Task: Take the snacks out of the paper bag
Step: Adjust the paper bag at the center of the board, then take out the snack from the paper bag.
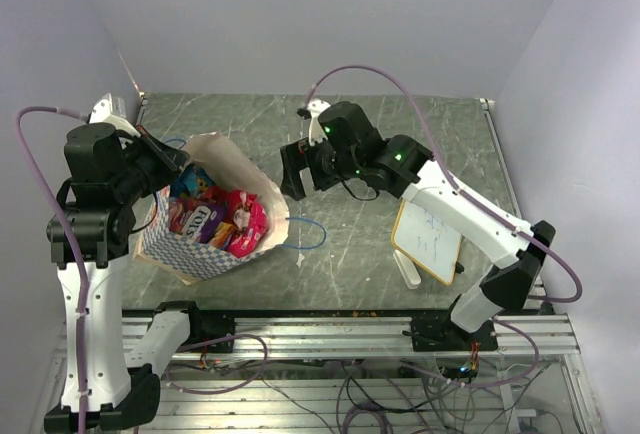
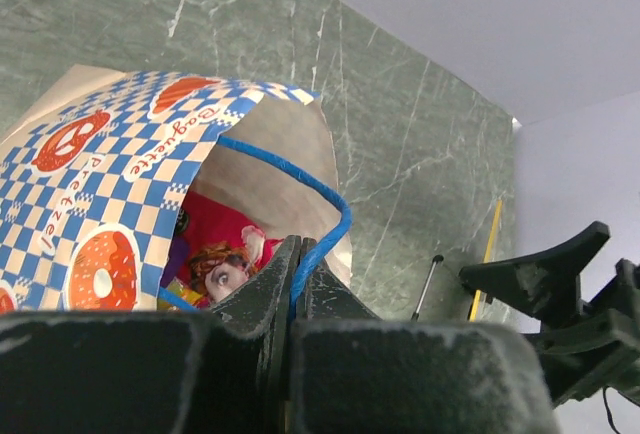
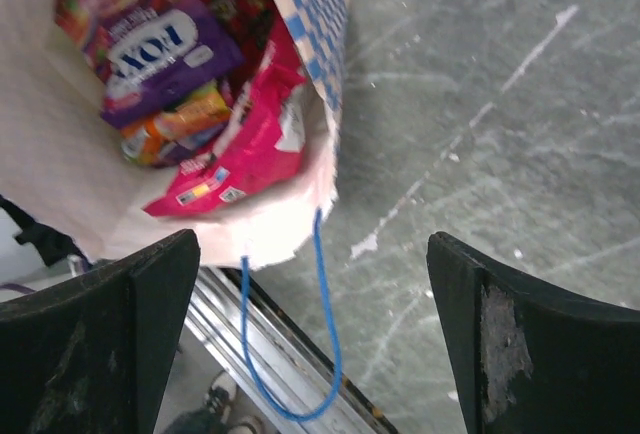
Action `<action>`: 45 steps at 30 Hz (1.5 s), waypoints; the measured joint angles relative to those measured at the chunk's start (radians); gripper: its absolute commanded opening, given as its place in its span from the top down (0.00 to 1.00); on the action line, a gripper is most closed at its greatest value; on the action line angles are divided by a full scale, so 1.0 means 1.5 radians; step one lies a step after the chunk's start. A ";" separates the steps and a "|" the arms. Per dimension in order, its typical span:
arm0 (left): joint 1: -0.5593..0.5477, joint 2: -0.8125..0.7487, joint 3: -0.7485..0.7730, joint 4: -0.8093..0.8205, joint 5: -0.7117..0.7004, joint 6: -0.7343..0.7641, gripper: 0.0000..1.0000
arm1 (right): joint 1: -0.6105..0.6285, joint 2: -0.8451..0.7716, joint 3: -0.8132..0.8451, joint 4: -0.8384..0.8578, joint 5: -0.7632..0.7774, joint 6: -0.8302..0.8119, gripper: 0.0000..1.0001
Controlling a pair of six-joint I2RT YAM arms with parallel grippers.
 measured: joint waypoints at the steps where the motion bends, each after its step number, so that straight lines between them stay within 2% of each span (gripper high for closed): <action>1: 0.000 0.001 0.000 -0.006 0.000 0.002 0.93 | 0.003 0.003 0.007 0.010 -0.001 0.007 0.07; 7: 0.000 -0.010 -0.001 -0.010 0.000 -0.007 0.93 | 0.047 0.056 0.012 0.083 -0.011 0.048 0.20; 10: 0.000 -0.026 -0.013 -0.010 -0.001 -0.017 0.93 | 0.066 0.090 -0.007 0.126 -0.003 0.082 0.35; 15: 0.000 -0.036 -0.033 -0.010 -0.001 -0.034 0.93 | 0.071 0.123 -0.014 0.152 0.025 0.136 0.39; 19: 0.000 -0.017 -0.025 -0.009 0.002 -0.058 0.93 | 0.072 0.165 0.031 0.140 0.054 0.168 0.39; 22: 0.000 0.003 -0.015 -0.008 0.005 -0.067 0.93 | 0.077 0.171 0.023 0.141 0.066 0.182 0.39; 34: 0.000 0.001 -0.012 -0.010 0.036 -0.082 0.93 | 0.092 0.226 0.025 0.140 0.078 0.177 0.39; 45: 0.000 0.002 -0.012 -0.009 0.060 -0.091 0.93 | 0.109 0.274 0.054 0.136 0.089 0.151 0.75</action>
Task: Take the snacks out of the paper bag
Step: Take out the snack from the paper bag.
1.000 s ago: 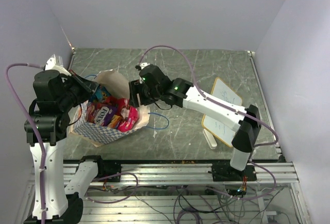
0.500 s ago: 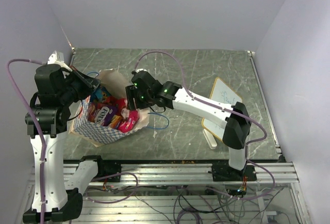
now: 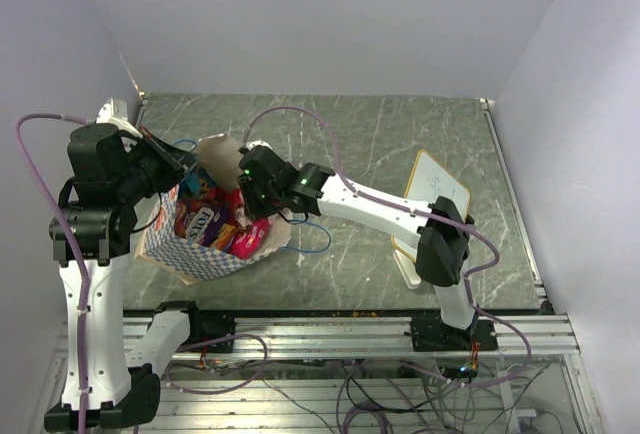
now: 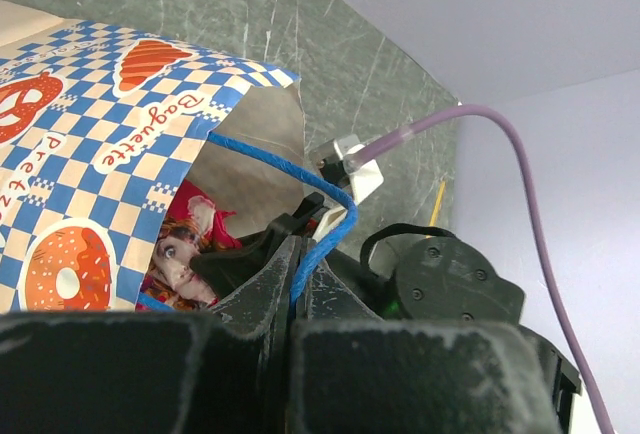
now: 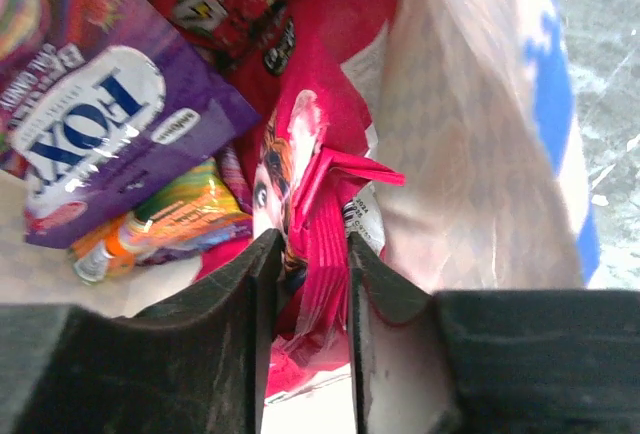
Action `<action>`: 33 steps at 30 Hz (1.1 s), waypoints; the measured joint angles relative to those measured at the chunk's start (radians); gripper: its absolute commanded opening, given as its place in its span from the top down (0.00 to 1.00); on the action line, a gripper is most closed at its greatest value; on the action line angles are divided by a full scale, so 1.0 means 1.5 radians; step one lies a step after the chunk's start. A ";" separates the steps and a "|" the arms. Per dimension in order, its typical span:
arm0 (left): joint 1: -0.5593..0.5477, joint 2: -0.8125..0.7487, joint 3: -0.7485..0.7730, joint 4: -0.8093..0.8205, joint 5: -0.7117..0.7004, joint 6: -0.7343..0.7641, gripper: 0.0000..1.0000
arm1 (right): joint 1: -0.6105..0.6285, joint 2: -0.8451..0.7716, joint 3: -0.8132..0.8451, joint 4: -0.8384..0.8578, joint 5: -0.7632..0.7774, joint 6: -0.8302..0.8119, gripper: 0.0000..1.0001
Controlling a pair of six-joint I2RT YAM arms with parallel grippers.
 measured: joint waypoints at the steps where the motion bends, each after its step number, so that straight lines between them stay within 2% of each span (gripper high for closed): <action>1: 0.000 0.000 0.000 0.001 0.000 0.000 0.93 | 0.000 0.000 0.008 -0.001 0.000 -0.004 0.80; 7: 0.000 0.002 0.000 0.003 0.002 0.000 0.93 | 0.000 -0.001 0.038 0.002 -0.007 -0.038 1.00; 14: 0.000 0.008 0.000 0.005 0.002 0.000 0.93 | -0.004 -0.025 0.043 0.017 -0.022 -0.094 1.00; 19: 0.000 0.005 -0.004 0.008 0.002 0.001 0.93 | -0.012 -0.094 0.019 0.059 -0.032 -0.127 1.00; 24: 0.000 0.005 -0.004 0.009 0.002 0.005 0.93 | -0.026 -0.148 0.017 0.102 -0.036 -0.134 1.00; 33: 0.000 0.011 -0.003 0.010 0.002 0.012 0.93 | -0.048 -0.166 0.033 0.119 -0.052 -0.134 1.00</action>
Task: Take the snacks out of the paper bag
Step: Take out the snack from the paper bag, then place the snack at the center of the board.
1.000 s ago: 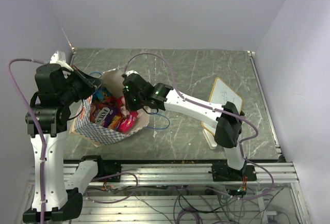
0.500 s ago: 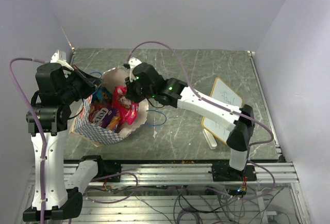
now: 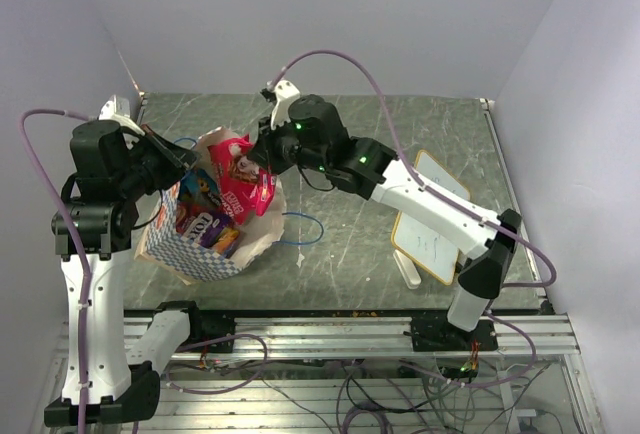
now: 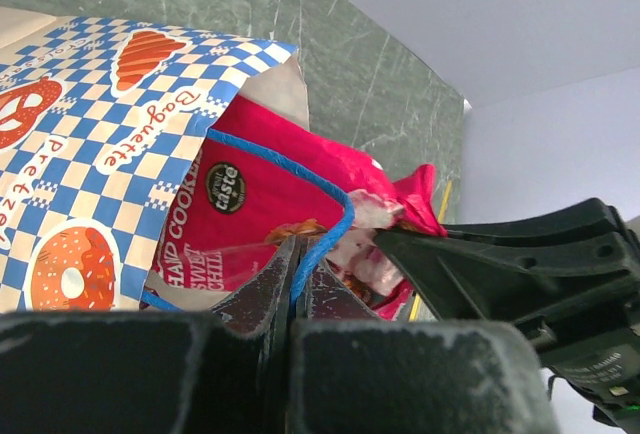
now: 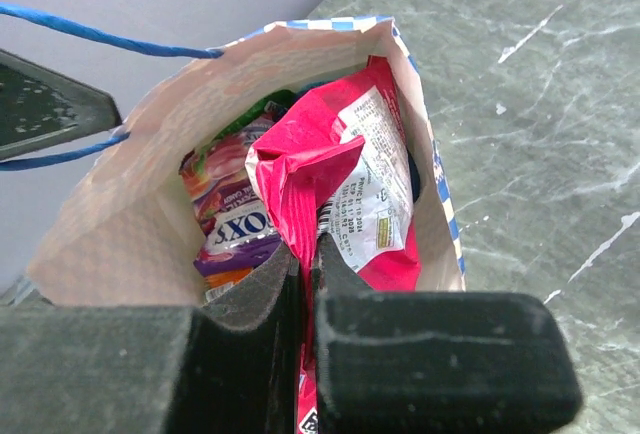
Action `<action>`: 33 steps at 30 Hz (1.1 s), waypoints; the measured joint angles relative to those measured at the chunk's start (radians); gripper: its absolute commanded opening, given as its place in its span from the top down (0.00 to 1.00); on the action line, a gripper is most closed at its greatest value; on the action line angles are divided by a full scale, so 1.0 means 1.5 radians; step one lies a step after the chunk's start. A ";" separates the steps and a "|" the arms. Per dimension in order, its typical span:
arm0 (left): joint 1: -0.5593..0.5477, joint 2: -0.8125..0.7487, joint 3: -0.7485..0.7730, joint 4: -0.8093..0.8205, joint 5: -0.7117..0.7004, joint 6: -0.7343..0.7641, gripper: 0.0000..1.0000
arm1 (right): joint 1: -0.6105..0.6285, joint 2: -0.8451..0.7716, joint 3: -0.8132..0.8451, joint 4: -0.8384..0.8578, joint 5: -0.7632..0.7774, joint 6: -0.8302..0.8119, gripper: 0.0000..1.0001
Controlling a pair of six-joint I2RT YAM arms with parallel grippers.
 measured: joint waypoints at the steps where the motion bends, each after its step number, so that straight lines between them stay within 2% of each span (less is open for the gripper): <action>1: 0.000 0.000 0.000 0.002 0.000 0.000 0.93 | -0.001 -0.006 0.000 0.000 -0.001 -0.003 1.00; 5: 0.000 0.004 0.001 0.008 0.000 0.002 0.93 | -0.010 -0.055 -0.016 0.010 -0.007 -0.018 1.00; 10: 0.000 0.016 0.003 0.009 -0.001 0.009 0.93 | -0.027 -0.177 -0.076 0.062 -0.008 -0.059 1.00; 16: 0.000 0.020 0.003 0.012 -0.002 0.013 0.93 | -0.044 -0.228 -0.078 0.106 0.040 -0.111 1.00; 19: 0.000 0.025 0.003 0.012 -0.002 0.015 0.93 | -0.079 -0.228 -0.078 0.121 0.059 -0.130 1.00; 26: 0.000 0.040 0.011 0.008 -0.002 0.038 0.93 | -0.225 -0.195 -0.077 0.135 0.069 -0.127 1.00; 33: 0.000 0.071 0.045 -0.003 -0.002 0.079 0.93 | -0.309 -0.095 -0.070 0.163 0.064 -0.094 1.00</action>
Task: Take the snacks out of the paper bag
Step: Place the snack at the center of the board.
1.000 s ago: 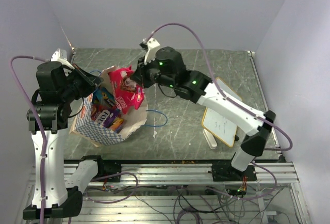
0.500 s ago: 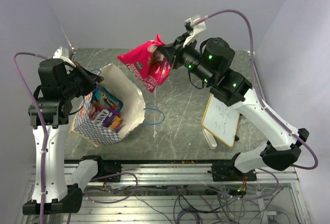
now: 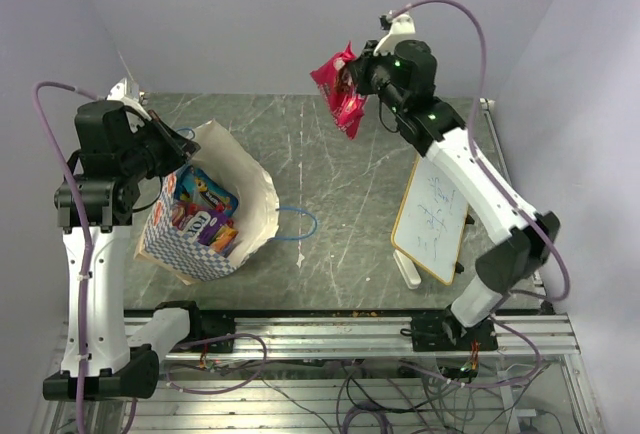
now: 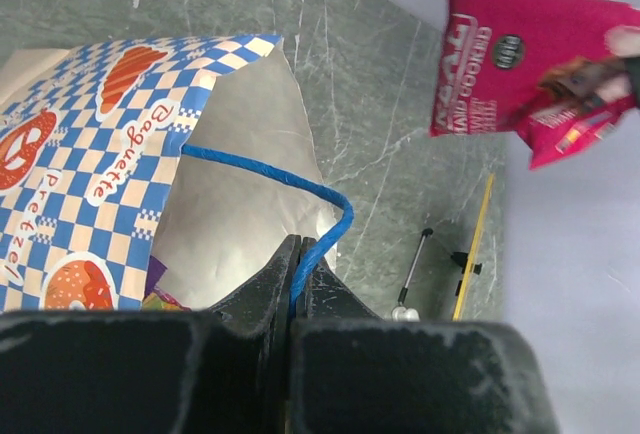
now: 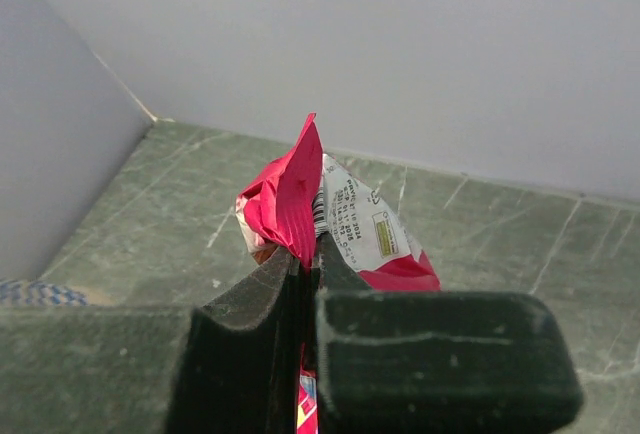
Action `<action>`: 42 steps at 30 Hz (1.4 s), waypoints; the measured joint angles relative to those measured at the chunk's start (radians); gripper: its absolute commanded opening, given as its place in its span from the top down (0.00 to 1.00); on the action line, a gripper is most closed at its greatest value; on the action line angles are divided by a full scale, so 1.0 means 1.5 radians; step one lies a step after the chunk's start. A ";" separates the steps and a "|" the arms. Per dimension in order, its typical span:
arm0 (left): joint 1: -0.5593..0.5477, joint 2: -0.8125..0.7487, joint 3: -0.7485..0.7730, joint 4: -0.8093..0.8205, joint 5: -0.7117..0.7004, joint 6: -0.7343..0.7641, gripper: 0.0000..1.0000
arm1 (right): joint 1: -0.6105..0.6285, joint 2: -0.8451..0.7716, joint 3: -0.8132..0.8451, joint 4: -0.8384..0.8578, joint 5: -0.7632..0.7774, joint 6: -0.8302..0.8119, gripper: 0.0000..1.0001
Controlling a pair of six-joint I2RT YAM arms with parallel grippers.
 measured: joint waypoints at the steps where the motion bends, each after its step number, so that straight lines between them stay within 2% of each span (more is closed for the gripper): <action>1: 0.000 0.003 0.006 -0.004 0.000 0.007 0.93 | -0.008 0.023 0.005 0.003 -0.004 0.008 1.00; 8: 0.000 0.035 0.052 -0.041 0.010 0.054 0.93 | -0.028 0.219 0.108 -0.009 -0.052 0.075 1.00; 14: 0.000 0.055 0.065 -0.069 0.011 0.094 0.93 | -0.027 0.344 0.186 0.007 -0.128 0.179 1.00; 18: 0.000 0.059 0.064 -0.077 0.014 0.111 0.93 | -0.032 0.379 0.177 0.042 -0.174 0.251 1.00; 22: 0.000 0.063 0.064 -0.076 0.026 0.120 0.93 | -0.062 0.381 0.115 0.073 -0.211 0.294 1.00; 30: 0.000 0.078 0.066 -0.073 0.032 0.128 0.93 | -0.167 0.427 0.055 0.016 -0.218 0.235 0.90; 37: 0.000 0.087 0.080 -0.073 0.034 0.125 0.93 | -0.187 0.448 0.059 -0.100 -0.185 0.138 0.69; 42: 0.000 0.087 0.080 -0.073 0.035 0.104 0.93 | -0.183 0.455 0.097 -0.174 -0.163 0.083 0.38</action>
